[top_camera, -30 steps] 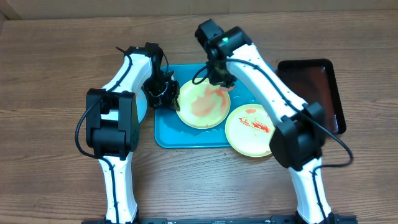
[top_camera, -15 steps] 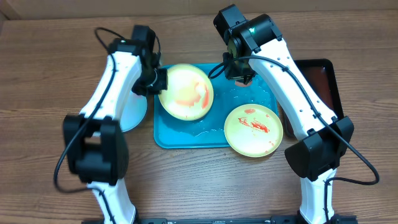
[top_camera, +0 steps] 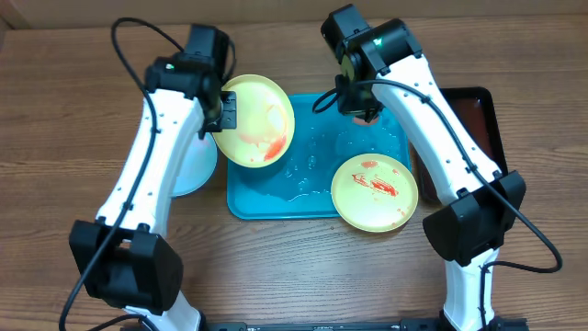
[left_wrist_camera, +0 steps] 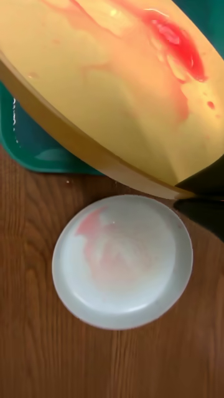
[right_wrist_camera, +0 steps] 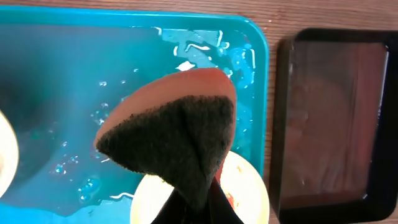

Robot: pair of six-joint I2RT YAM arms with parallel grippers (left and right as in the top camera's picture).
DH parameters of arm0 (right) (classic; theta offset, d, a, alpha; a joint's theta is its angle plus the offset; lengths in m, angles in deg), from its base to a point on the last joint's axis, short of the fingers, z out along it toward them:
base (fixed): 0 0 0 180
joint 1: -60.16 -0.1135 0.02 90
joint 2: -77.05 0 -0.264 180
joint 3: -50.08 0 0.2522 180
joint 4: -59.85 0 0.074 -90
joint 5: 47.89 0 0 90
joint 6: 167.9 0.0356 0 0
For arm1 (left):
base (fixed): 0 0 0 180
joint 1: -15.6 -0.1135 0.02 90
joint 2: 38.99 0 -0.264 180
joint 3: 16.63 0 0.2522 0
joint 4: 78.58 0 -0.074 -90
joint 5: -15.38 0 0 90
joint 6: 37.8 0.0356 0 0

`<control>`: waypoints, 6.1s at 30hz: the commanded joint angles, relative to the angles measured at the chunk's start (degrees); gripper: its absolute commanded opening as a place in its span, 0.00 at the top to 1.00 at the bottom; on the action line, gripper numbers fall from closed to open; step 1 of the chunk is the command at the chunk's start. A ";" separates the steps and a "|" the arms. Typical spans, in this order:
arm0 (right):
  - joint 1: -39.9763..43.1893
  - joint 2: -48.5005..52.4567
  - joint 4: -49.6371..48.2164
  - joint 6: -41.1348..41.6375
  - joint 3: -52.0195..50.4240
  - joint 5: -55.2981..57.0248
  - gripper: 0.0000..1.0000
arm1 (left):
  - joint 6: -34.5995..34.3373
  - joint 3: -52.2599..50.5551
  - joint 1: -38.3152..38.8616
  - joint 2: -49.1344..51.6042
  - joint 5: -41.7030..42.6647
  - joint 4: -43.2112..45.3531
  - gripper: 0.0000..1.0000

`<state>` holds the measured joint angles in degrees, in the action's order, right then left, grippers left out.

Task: Clean dirty plates on tray and stack at the side
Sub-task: 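Lift the yellow plate with the left gripper and tilt it upright, then carry the yellow plate left and lay it on the white plate, then move the left gripper to the second yellow plate and grip its rim, then pull the second yellow plate to the tray center with the left gripper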

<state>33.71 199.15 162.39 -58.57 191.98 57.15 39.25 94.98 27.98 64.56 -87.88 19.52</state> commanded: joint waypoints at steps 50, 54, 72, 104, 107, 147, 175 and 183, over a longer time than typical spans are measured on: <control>11.69 -0.92 -1.05 0.85 0.83 -4.66 0.96 | -16.46 0.24 34.53 -2.08 -76.08 -0.59 0.96; 11.69 -0.92 -0.96 0.85 0.83 -4.66 0.96 | -16.50 0.24 34.53 -2.08 -76.02 -0.57 0.96; 11.69 -0.92 -0.52 0.44 0.83 -4.68 0.96 | -8.50 0.24 20.31 -2.05 -15.91 -0.70 0.96; 11.69 -0.92 0.04 0.44 0.83 -4.87 0.96 | -3.80 -22.18 -37.40 -1.99 19.21 16.98 0.96; 11.69 -0.92 0.26 0.44 0.83 -4.85 0.96 | -3.82 -25.33 -37.38 -1.97 18.82 20.63 0.96; 11.69 -0.92 -0.17 0.42 0.83 -4.87 0.96 | 3.45 -9.73 5.75 2.54 33.66 22.14 0.33; 11.69 -0.92 -0.13 0.42 0.83 -6.16 0.96 | -7.87 -5.11 20.74 20.87 35.04 20.13 0.61; 11.69 -0.92 -0.15 0.42 0.83 -6.16 0.96 | -8.52 -5.11 21.75 20.87 32.11 20.35 0.68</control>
<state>45.44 199.15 162.52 -58.26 191.98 51.10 31.58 88.55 49.01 84.76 -54.04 39.67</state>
